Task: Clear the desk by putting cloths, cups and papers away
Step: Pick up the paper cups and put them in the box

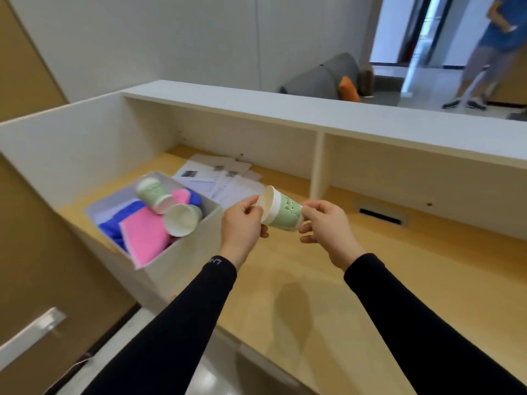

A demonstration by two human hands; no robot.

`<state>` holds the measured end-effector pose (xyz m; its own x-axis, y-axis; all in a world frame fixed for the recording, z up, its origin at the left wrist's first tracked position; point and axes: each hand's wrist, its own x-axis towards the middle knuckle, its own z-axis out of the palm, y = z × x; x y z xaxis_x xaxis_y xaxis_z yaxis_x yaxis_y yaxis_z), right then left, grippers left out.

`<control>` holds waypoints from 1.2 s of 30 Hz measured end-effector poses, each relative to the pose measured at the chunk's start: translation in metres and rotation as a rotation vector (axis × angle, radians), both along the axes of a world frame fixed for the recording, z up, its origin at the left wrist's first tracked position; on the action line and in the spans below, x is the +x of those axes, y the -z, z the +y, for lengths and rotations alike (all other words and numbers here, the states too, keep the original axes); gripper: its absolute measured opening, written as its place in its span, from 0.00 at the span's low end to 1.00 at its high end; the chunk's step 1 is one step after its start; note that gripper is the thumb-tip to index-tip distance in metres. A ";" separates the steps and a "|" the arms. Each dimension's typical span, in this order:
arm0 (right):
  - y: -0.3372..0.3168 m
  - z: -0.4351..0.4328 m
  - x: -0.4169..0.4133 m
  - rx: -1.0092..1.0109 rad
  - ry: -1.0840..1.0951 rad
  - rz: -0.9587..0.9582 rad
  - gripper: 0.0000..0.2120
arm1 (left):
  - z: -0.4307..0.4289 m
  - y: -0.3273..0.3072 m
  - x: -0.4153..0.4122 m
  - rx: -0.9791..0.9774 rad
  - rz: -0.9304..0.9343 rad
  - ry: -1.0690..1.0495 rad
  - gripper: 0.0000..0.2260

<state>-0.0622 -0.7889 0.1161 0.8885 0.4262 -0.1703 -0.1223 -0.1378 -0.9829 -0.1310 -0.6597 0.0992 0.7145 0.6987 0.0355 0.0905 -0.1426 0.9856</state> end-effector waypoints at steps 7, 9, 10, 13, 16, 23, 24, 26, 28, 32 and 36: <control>-0.023 0.137 -0.061 0.057 -0.342 -0.025 0.19 | 0.127 -0.019 -0.078 -0.037 -0.023 -0.301 0.16; -0.033 0.161 -0.074 0.083 -0.420 -0.065 0.19 | 0.149 -0.026 -0.092 -0.062 -0.080 -0.374 0.16; -0.036 0.170 -0.079 0.087 -0.449 -0.083 0.20 | 0.158 -0.028 -0.097 -0.086 -0.112 -0.398 0.16; -0.039 0.192 -0.086 0.080 -0.501 -0.108 0.20 | 0.180 -0.024 -0.111 -0.109 -0.096 -0.492 0.22; -0.032 0.202 -0.085 0.041 -0.461 -0.102 0.19 | 0.185 -0.009 -0.120 -0.034 0.018 -0.527 0.12; -0.025 0.189 -0.071 -0.034 -0.383 -0.085 0.21 | 0.164 -0.002 -0.104 0.017 0.055 -0.531 0.08; -0.026 0.184 -0.069 -0.033 -0.373 -0.086 0.20 | 0.162 -0.001 -0.101 0.016 0.054 -0.529 0.07; -0.026 0.176 -0.064 -0.036 -0.352 -0.083 0.20 | 0.159 0.003 -0.097 0.029 0.077 -0.513 0.06; -0.025 0.168 -0.060 -0.040 -0.326 -0.076 0.20 | 0.158 0.008 -0.093 0.049 0.132 -0.463 0.08; -0.022 0.157 -0.057 -0.052 -0.294 -0.084 0.19 | 0.151 0.011 -0.089 0.070 0.181 -0.362 0.11; -0.018 0.156 -0.062 -0.059 -0.292 -0.085 0.20 | 0.150 0.011 -0.100 0.131 0.229 -0.402 0.11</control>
<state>-0.1243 -0.6332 0.1345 0.7417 0.6575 -0.1327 0.0131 -0.2120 -0.9772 -0.2309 -0.5102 0.0880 0.3881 0.9215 0.0150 0.3764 -0.1734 0.9101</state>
